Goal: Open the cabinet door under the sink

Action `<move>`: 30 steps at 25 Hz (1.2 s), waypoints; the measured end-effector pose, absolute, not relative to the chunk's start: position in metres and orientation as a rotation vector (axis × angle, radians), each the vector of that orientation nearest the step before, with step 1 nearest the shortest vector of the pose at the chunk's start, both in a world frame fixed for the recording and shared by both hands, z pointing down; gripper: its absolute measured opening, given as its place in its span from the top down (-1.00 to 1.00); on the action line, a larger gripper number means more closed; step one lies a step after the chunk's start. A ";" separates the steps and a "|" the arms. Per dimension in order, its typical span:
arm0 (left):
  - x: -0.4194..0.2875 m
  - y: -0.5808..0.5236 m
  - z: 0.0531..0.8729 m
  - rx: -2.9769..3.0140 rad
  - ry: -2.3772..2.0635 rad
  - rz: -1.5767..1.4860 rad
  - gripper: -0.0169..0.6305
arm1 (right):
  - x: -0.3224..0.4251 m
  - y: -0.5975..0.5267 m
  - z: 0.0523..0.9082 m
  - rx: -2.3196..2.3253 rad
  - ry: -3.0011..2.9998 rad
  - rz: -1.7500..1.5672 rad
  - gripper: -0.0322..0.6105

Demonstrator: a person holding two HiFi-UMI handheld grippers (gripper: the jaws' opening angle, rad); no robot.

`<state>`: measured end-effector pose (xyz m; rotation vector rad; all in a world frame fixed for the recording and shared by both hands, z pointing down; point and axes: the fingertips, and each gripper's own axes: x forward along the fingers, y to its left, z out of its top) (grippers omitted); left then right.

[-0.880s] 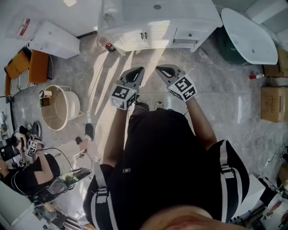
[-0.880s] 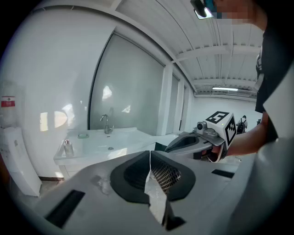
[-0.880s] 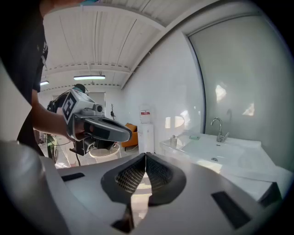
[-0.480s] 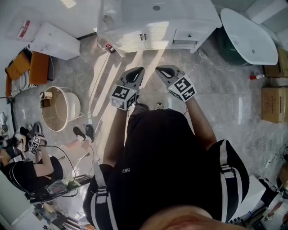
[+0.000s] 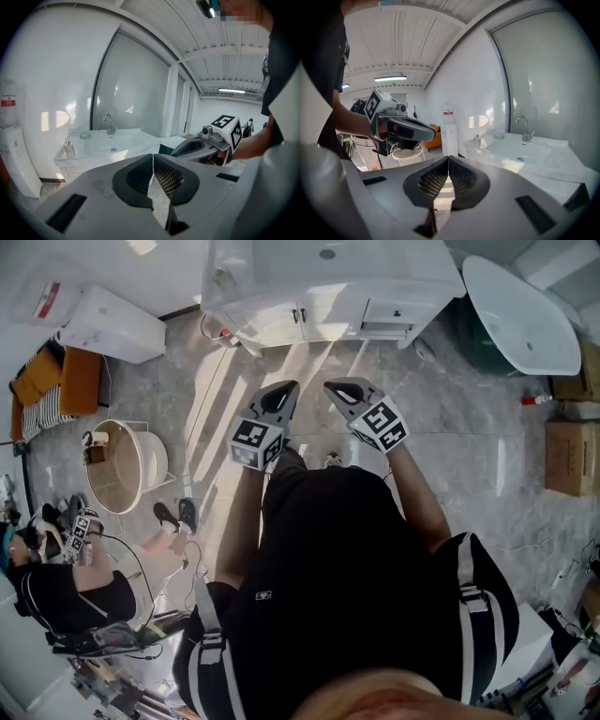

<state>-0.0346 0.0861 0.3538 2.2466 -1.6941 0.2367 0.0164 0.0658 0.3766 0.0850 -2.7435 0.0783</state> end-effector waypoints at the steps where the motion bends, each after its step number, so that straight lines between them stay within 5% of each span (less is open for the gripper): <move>1: -0.037 0.084 0.356 2.242 -1.687 0.235 0.90 | 0.015 0.064 0.378 0.091 -2.740 0.083 0.71; 30: -0.175 0.010 0.403 2.388 -1.260 0.279 0.90 | -0.118 -0.006 0.422 0.498 -2.584 0.252 0.71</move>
